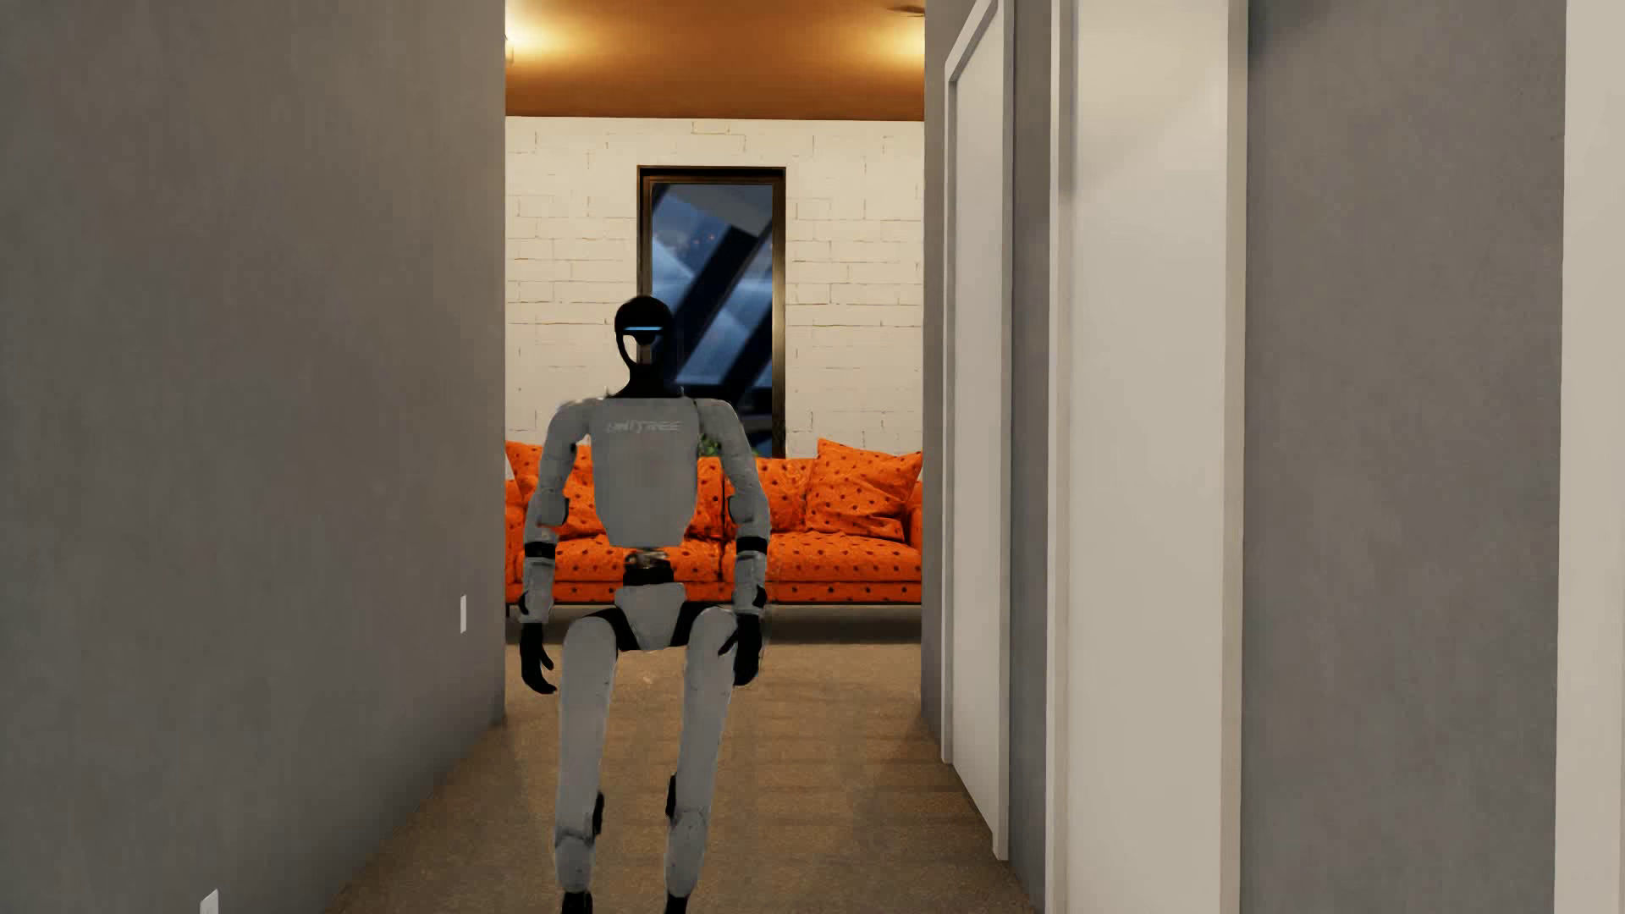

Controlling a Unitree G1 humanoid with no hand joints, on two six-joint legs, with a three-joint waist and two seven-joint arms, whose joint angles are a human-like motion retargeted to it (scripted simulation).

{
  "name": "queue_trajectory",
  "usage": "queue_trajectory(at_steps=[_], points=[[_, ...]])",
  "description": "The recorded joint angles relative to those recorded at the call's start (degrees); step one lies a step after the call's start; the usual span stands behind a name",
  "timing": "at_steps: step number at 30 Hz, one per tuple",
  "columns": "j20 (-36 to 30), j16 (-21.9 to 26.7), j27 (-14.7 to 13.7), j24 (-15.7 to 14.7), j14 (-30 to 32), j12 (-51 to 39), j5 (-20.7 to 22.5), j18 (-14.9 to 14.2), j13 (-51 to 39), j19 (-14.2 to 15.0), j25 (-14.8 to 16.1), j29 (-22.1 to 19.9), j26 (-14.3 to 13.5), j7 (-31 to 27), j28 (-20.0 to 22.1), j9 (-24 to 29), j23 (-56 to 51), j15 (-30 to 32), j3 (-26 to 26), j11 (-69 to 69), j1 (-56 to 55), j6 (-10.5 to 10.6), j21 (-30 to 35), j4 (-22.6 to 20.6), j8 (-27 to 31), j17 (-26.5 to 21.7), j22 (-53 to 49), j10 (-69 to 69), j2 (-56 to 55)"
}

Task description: Approach the sofa

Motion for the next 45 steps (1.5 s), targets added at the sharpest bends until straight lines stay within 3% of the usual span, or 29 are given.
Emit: queue_trajectory(at_steps=[2, 4, 7, 9, 10, 14, 18, 19, 22, 24, 32, 38, 43, 45], points=[[5.5, 1.1, 0.0, 0.0, -5.6, -1.3, -0.6, 0.0, 4.0, 0.0, 0.0, 0.0, 0.0, 0.0, 0.0, -0.9, 1.1, 4.5, -4.1, -18.8, 4.7, 0.6, 0.1, 0.8, 0.0, 0.1, -9.1, 0.5, -4.3], [10.6, 1.7, 0.0, 0.0, -10.6, -2.6, -2.9, 0.0, 7.9, 0.0, 0.0, 0.0, 0.0, 0.0, 0.0, -2.5, 0.6, 6.7, -6.3, -32.9, 7.6, -0.2, -0.4, 1.9, 0.0, 1.0, -15.4, 2.4, -7.4], [13.5, 1.8, 0.0, 0.0, -15.0, -3.1, -5.8, 0.0, 12.1, 0.0, 0.0, 0.0, 0.0, 0.0, 0.0, -3.1, -1.1, 6.9, -9.3, -32.5, 14.0, -0.8, 2.3, 8.0, 0.0, 1.4, -18.0, 5.6, -8.2], [14.3, 0.6, 0.0, 0.0, -12.8, -1.1, -5.8, 0.0, 11.8, 0.0, 0.0, 0.0, 0.0, 0.0, 0.0, -4.4, 0.2, 17.1, -10.7, -23.5, 15.6, -0.7, 4.8, 12.8, 0.0, 1.7, -15.5, 8.8, -10.8], [15.1, -0.8, 0.0, 0.0, -10.1, -0.4, -5.3, 0.0, 10.5, 0.0, 0.0, 0.0, 0.0, 0.0, 0.0, -4.3, 1.9, 19.1, -10.3, -18.6, 15.2, 0.0, 5.3, 15.2, 0.0, 1.9, -11.8, 11.7, -11.2], [4.0, -1.5, 0.0, 0.0, 10.7, -2.5, -4.0, 0.0, 3.3, 0.0, 0.0, 0.0, 0.0, 0.0, 0.0, -1.6, -1.0, 9.8, -8.4, -14.5, 7.7, 0.4, 3.0, 17.9, 0.0, 0.2, 6.8, 19.3, -5.7], [4.7, 0.8, 0.0, 0.0, 30.8, 2.6, -3.5, 0.0, 0.3, 0.0, 0.0, 0.0, 0.0, 0.0, 0.0, -1.1, -10.9, 5.4, -4.3, -17.6, 0.7, 0.7, -6.3, 18.2, 0.0, -3.8, 9.1, 15.5, 0.4], [5.1, 1.5, 0.0, 0.0, 31.2, 3.4, -3.2, 0.0, 0.2, 0.0, 0.0, 0.0, 0.0, 0.0, 0.0, -1.2, -11.6, 4.5, -4.1, -18.0, 0.1, 1.1, -10.3, 18.7, 0.0, -4.5, 8.7, 14.4, 1.9], [5.4, 3.6, 0.0, 0.0, 31.2, 4.5, -3.1, 0.0, -0.3, 0.0, 0.0, 0.0, 0.0, 0.0, 0.0, -1.4, -10.9, 2.4, -2.4, -17.9, 0.7, 2.4, -21.2, 19.7, 0.0, -5.4, 6.4, 9.7, 4.5], [7.2, 4.0, 0.0, 0.0, 30.3, 4.1, -3.2, 0.0, -1.1, 0.0, 0.0, 0.0, 0.0, 0.0, 0.0, -1.8, -8.9, 0.8, -2.1, -17.5, -1.0, 2.7, -23.0, 20.3, 0.0, -6.2, 6.8, 8.1, 5.6], [10.7, 3.8, 0.0, 0.0, 16.1, 1.8, -5.7, 0.0, -1.3, 0.0, 0.0, 0.0, 0.0, 0.0, 0.0, -0.4, -9.9, -0.5, 2.6, -17.2, -6.4, 2.4, -18.5, 19.0, 0.0, -7.4, 2.9, 3.1, 6.8], [8.3, 2.3, 0.0, 0.0, 13.7, 2.4, -6.0, 0.0, -5.2, 0.0, 0.0, 0.0, 0.0, 0.0, 0.0, 1.9, -13.1, -1.2, 6.3, -20.6, -13.7, 2.2, -13.2, 17.0, 0.0, -6.7, 4.3, 2.7, 7.8], [2.5, 0.5, 0.0, 0.0, 4.8, 5.3, -7.8, 0.0, -7.5, 0.0, 0.0, 0.0, 0.0, 0.0, 0.0, 2.9, -23.0, -2.5, 6.6, -18.7, -17.8, 2.2, -10.0, 18.1, 0.0, -7.3, 6.1, 3.0, 7.5], [1.6, -0.3, 0.0, 0.0, 7.3, 5.9, -7.6, 0.0, -6.3, 0.0, 0.0, 0.0, 0.0, 0.0, 0.0, 2.7, -25.4, -2.0, 7.4, -20.1, -20.6, 1.7, -10.0, 19.7, 0.0, -6.4, 6.7, 6.0, 10.5]])
